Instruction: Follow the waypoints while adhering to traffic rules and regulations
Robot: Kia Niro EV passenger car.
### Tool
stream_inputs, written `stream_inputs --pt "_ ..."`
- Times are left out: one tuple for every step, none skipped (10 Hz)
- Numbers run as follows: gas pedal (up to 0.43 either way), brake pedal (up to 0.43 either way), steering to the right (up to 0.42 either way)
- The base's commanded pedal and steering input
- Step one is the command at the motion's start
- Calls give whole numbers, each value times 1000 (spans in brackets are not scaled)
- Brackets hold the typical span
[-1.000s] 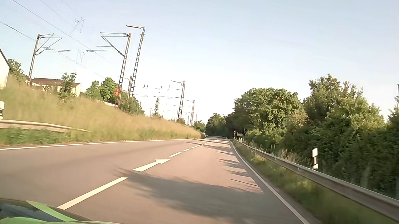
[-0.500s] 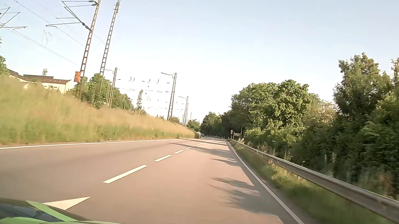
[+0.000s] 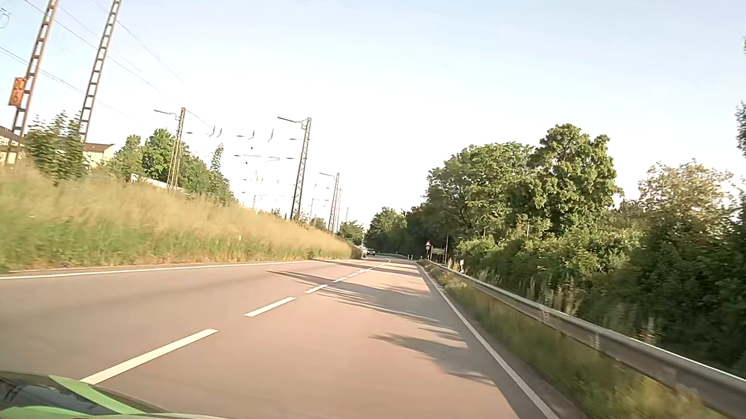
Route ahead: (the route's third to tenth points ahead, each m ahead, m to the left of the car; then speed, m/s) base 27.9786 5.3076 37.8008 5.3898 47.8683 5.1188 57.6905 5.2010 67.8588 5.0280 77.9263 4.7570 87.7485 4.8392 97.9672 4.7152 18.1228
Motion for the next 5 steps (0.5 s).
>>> stream_inputs --pt "110 0 2" --pt "110 0 2" --pt "110 0 0" --pt "110 0 -1" --pt "118 0 -1"
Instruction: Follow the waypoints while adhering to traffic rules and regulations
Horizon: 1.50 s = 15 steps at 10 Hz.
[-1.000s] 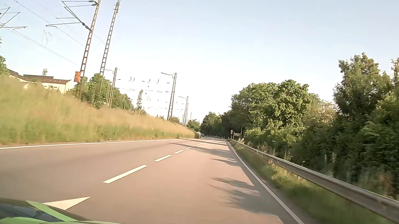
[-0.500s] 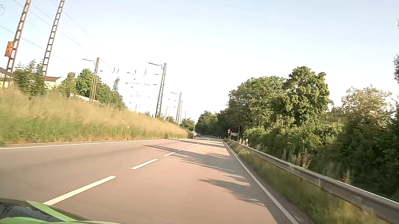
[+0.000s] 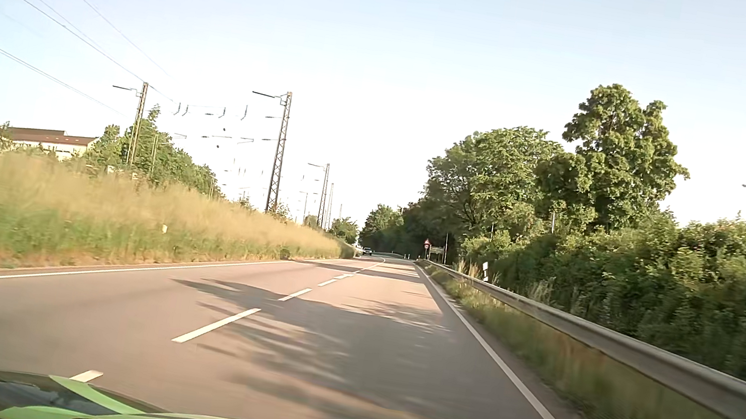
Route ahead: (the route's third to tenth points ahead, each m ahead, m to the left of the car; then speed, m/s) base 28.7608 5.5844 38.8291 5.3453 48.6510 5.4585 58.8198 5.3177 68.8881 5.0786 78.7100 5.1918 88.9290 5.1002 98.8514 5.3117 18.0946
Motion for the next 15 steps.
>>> stream_inputs --pt "130 0 -1" --pt "130 0 -1" --pt "130 0 0" --pt "130 0 0" --pt "130 0 -1" --pt "130 0 -1" --pt "130 0 0" --pt "138 0 0" --pt "157 0 -1" --pt "169 0 -1" --pt "177 0 0" --pt "197 0 -1" --pt "197 0 0" --pt "197 0 -1" --pt "197 0 -1"
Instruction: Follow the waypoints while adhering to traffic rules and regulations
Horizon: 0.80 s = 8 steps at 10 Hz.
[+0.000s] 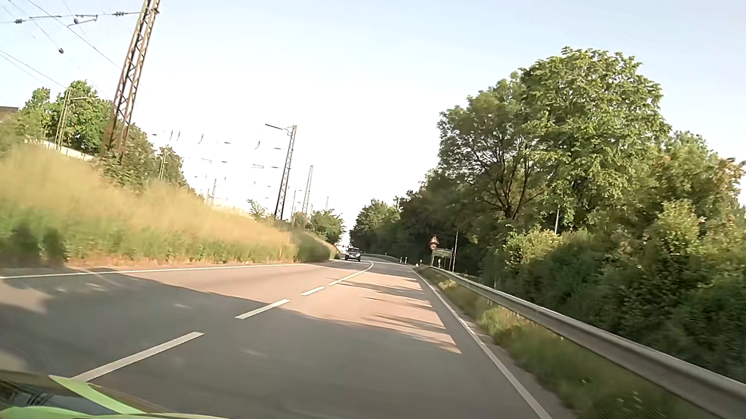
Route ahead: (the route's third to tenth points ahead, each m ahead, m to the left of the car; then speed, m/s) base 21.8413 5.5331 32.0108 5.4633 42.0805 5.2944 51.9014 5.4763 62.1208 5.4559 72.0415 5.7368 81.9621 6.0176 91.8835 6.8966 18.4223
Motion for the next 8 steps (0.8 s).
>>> stream_inputs --pt "197 0 -1" --pt "197 0 -1" --pt "197 0 -4" --pt "177 0 -5" --pt "157 0 -5" --pt "138 0 -5" --pt "130 0 -5" --pt "118 0 -5"
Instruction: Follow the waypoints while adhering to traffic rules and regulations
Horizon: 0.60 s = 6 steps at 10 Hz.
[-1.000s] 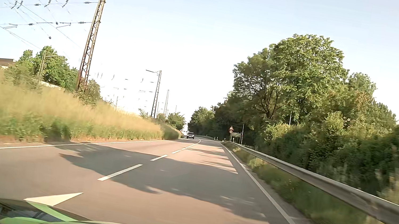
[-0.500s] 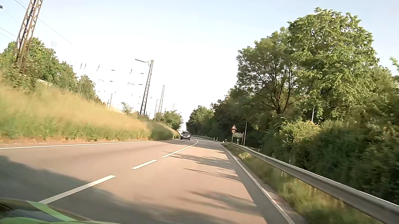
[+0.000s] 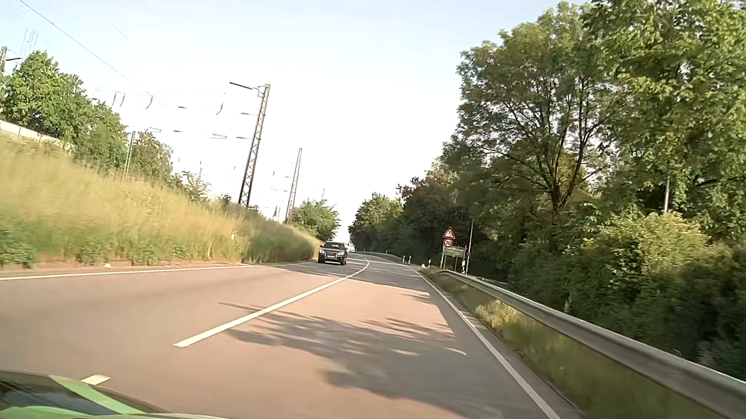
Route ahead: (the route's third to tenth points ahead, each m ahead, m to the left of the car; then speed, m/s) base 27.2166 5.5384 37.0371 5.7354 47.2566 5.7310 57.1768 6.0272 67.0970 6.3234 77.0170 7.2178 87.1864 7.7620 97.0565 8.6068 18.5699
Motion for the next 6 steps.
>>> stream_inputs --pt "118 0 -5" --pt "118 0 -5" --pt "118 0 -5" --pt "130 0 -6" --pt "150 0 -6" --pt "177 0 -7"
